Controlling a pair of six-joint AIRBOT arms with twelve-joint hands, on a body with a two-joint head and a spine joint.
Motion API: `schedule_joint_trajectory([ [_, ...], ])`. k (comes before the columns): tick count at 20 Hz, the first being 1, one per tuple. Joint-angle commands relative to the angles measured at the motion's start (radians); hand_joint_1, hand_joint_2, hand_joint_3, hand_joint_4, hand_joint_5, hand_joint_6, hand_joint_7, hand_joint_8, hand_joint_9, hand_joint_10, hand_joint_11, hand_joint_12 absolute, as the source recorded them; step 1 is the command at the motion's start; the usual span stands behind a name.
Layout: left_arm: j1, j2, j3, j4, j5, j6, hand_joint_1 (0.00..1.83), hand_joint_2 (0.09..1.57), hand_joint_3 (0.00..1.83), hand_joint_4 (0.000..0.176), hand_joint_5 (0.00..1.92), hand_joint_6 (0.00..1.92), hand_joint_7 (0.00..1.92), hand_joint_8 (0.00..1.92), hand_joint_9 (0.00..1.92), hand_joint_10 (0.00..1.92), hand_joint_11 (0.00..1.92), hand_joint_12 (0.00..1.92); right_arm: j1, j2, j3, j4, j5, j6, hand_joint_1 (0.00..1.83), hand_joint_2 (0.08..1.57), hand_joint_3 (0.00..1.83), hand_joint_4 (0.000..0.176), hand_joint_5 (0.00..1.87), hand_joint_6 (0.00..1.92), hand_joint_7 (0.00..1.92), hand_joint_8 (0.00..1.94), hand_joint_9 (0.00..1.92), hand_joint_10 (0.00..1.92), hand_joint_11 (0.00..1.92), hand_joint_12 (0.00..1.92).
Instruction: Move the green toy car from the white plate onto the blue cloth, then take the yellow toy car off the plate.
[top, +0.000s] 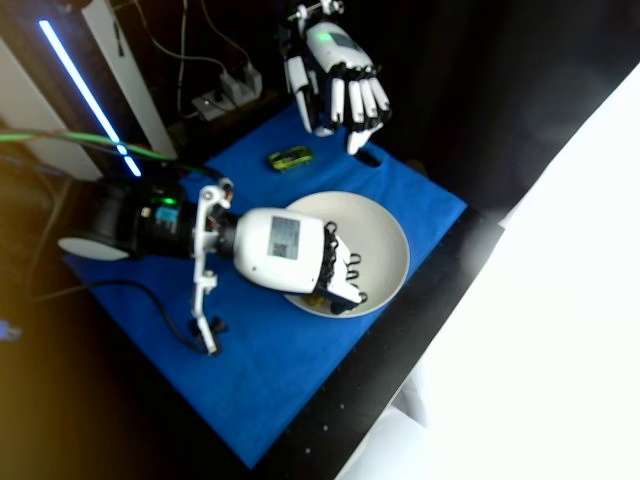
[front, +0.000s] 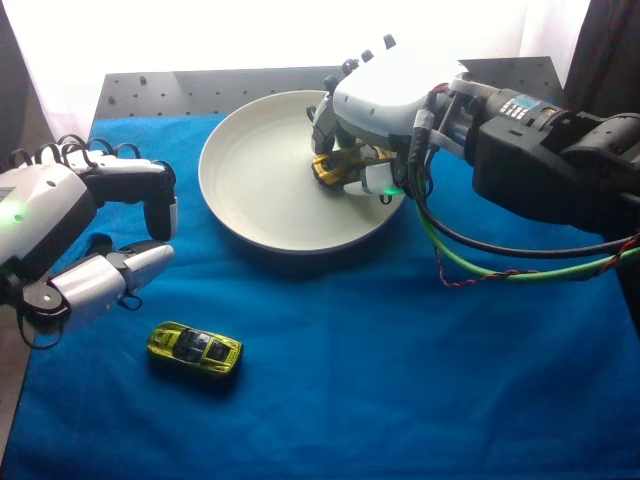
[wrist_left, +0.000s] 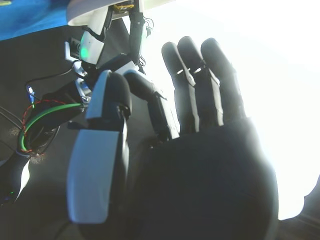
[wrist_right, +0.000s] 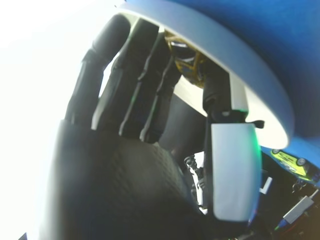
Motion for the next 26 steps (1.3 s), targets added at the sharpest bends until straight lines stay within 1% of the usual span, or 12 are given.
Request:
schedule_joint_trajectory([
  [1, -0.005, -0.008, 0.003, 0.023, -0.131, -0.007, 0.82, 1.30, 0.00, 0.176, 0.63, 1.50, 0.53, 0.47, 0.34, 0.92, 0.12, 1.67, 0.006, -0.002, 0.003, -0.007, 0.093, -0.007, 1.22, 1.16, 0.00, 0.000, 0.94, 1.19, 0.84, 1.08, 0.97, 0.12, 0.44, 1.32],
  [3, -0.004, -0.008, 0.003, 0.022, -0.132, -0.007, 0.83, 1.29, 0.00, 0.176, 0.64, 1.48, 0.53, 0.48, 0.34, 0.95, 0.12, 1.68, 0.007, -0.002, 0.000, -0.007, 0.093, -0.007, 1.22, 1.15, 0.00, 0.000, 0.95, 1.14, 0.86, 1.09, 1.02, 0.14, 0.52, 1.31],
  [4, -0.003, -0.008, 0.003, 0.020, -0.132, -0.007, 0.83, 1.29, 0.00, 0.176, 0.64, 1.48, 0.52, 0.48, 0.33, 0.96, 0.11, 1.68, 0.007, -0.002, -0.002, -0.007, 0.093, -0.007, 1.33, 1.15, 0.00, 0.000, 0.93, 1.13, 0.87, 1.02, 0.84, 1.11, 0.56, 1.32],
  [5, -0.002, -0.008, 0.003, 0.020, -0.133, -0.007, 0.83, 1.29, 0.00, 0.176, 0.64, 1.48, 0.53, 0.48, 0.33, 0.95, 0.11, 1.66, 0.007, -0.002, -0.007, -0.007, 0.093, -0.007, 1.25, 1.15, 0.00, 0.000, 0.96, 1.12, 0.88, 1.05, 0.79, 0.84, 0.55, 1.32],
  [7, 0.001, -0.010, 0.003, 0.015, -0.134, -0.007, 0.82, 1.29, 0.00, 0.176, 0.63, 1.49, 0.52, 0.46, 0.32, 0.95, 0.12, 1.64, 0.008, 0.006, -0.011, -0.007, 0.109, -0.007, 1.36, 1.16, 0.00, 0.000, 0.90, 1.14, 0.89, 1.02, 0.78, 1.36, 0.55, 1.35],
  [8, 0.001, -0.011, 0.003, 0.014, -0.134, -0.007, 0.82, 1.29, 0.00, 0.176, 0.63, 1.49, 0.53, 0.46, 0.33, 0.95, 0.12, 1.65, 0.008, 0.012, -0.015, -0.007, 0.115, -0.007, 1.24, 1.15, 0.00, 0.000, 0.93, 1.09, 0.88, 1.13, 0.78, 0.89, 0.54, 1.35],
  [9, 0.001, -0.011, 0.003, 0.014, -0.134, -0.007, 0.82, 1.30, 0.00, 0.176, 0.63, 1.50, 0.53, 0.47, 0.32, 0.95, 0.09, 1.66, 0.009, 0.020, -0.023, -0.007, 0.124, -0.007, 1.34, 1.15, 0.01, 0.000, 0.91, 1.04, 0.88, 1.10, 0.81, 1.30, 0.57, 1.42],
  [10, 0.002, -0.011, 0.003, 0.012, -0.135, -0.007, 0.82, 1.30, 0.00, 0.176, 0.63, 1.50, 0.53, 0.47, 0.32, 0.95, 0.08, 1.66, 0.009, 0.033, -0.037, -0.007, 0.140, -0.007, 1.36, 1.15, 0.00, 0.000, 0.89, 1.05, 0.89, 1.07, 0.82, 1.37, 0.59, 1.44],
  [12, 0.003, -0.012, 0.003, 0.010, -0.135, -0.007, 0.83, 1.29, 0.00, 0.176, 0.64, 1.49, 0.54, 0.48, 0.33, 0.96, 0.08, 1.68, 0.011, 0.053, -0.058, -0.007, 0.166, -0.007, 1.22, 1.15, 0.00, 0.001, 0.91, 1.08, 0.92, 1.14, 0.84, 0.91, 0.61, 1.52],
  [13, 0.003, -0.012, 0.003, 0.010, -0.135, -0.007, 0.83, 1.29, 0.00, 0.176, 0.64, 1.49, 0.55, 0.48, 0.35, 0.98, 0.12, 1.69, 0.011, 0.059, -0.064, -0.007, 0.173, -0.007, 1.34, 1.15, 0.00, 0.000, 0.89, 1.05, 0.89, 1.09, 0.85, 1.29, 0.63, 1.55],
  [17, 0.004, -0.012, 0.002, 0.008, -0.137, -0.007, 0.84, 1.28, 0.00, 0.176, 0.65, 1.46, 0.56, 0.45, 0.33, 0.96, 0.07, 1.69, 0.013, 0.123, -0.131, -0.010, 0.232, -0.007, 1.36, 1.17, 0.00, 0.000, 0.89, 0.94, 0.82, 1.26, 0.79, 1.49, 0.66, 1.65],
  [26, 0.041, -0.001, -0.014, -0.016, -0.172, -0.013, 0.84, 1.28, 0.00, 0.176, 0.66, 1.45, 0.56, 0.46, 0.34, 0.96, 0.11, 1.69, -0.023, 0.341, -0.378, -0.135, 0.381, -0.007, 1.37, 1.16, 0.00, 0.000, 0.81, 1.00, 0.88, 1.21, 0.86, 1.45, 0.86, 1.64],
])
